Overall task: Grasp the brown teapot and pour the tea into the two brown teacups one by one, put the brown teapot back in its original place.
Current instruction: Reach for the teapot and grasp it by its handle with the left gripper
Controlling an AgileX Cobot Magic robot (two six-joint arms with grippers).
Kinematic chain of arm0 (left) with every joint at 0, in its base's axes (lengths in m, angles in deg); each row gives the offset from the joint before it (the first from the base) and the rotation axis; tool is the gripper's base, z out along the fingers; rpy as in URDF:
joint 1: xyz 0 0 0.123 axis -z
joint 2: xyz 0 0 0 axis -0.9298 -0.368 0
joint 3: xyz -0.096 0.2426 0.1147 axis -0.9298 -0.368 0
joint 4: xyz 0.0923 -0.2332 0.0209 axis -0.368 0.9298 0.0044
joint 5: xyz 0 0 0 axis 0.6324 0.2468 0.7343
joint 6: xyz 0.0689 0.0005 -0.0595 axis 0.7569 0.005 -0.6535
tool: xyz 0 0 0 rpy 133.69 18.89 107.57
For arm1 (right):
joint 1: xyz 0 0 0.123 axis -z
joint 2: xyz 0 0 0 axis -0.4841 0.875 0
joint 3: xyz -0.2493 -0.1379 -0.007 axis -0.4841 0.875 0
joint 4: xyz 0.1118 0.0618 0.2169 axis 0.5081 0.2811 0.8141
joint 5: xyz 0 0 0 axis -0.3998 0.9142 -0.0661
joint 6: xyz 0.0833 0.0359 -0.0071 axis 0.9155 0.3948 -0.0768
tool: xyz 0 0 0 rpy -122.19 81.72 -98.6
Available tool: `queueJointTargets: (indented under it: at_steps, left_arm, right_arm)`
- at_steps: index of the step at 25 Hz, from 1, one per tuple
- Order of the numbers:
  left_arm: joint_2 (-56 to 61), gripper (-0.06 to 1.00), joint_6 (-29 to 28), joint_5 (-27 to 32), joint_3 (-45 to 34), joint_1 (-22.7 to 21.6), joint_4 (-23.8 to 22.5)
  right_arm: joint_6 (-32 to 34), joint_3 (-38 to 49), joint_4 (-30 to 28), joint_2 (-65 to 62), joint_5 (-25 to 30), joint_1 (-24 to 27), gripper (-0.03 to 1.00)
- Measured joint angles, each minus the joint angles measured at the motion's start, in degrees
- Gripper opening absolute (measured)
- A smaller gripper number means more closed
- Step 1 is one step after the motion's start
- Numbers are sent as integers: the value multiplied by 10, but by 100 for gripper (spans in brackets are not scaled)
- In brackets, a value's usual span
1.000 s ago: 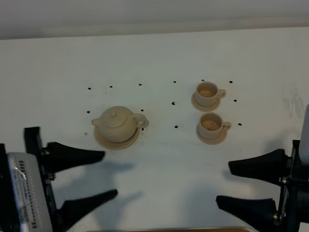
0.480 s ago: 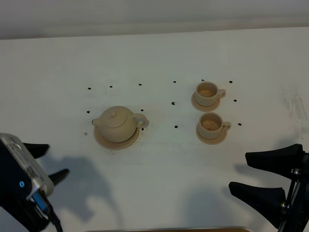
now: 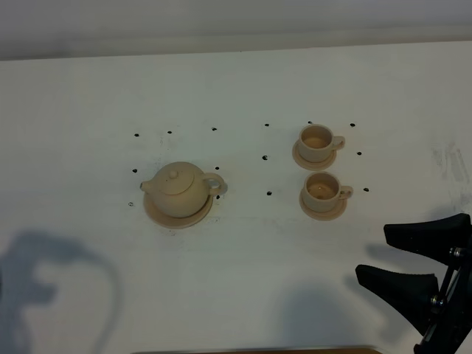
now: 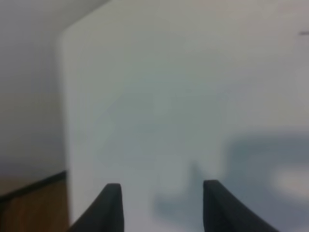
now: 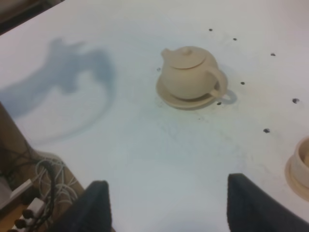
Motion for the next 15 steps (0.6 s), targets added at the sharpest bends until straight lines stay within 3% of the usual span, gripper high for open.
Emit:
queueJointTargets:
  at_steps: [4,7,11,15]
  left_arm:
    - [84,35,-13,51,0,0,-1]
    - [147,35,-6,45,0,0,22]
    - [199,35,45,-1,-8,0,83]
    - [203,35,65,-5,-18,0,153]
  right_arm:
    - [5,0,-2,0,-2,0,53]
    - [7,0,-2,0,-2,0,53]
    - [16,0,-2,0,-2,0,53]
    - [17,0,-2,0,-2,0,53]
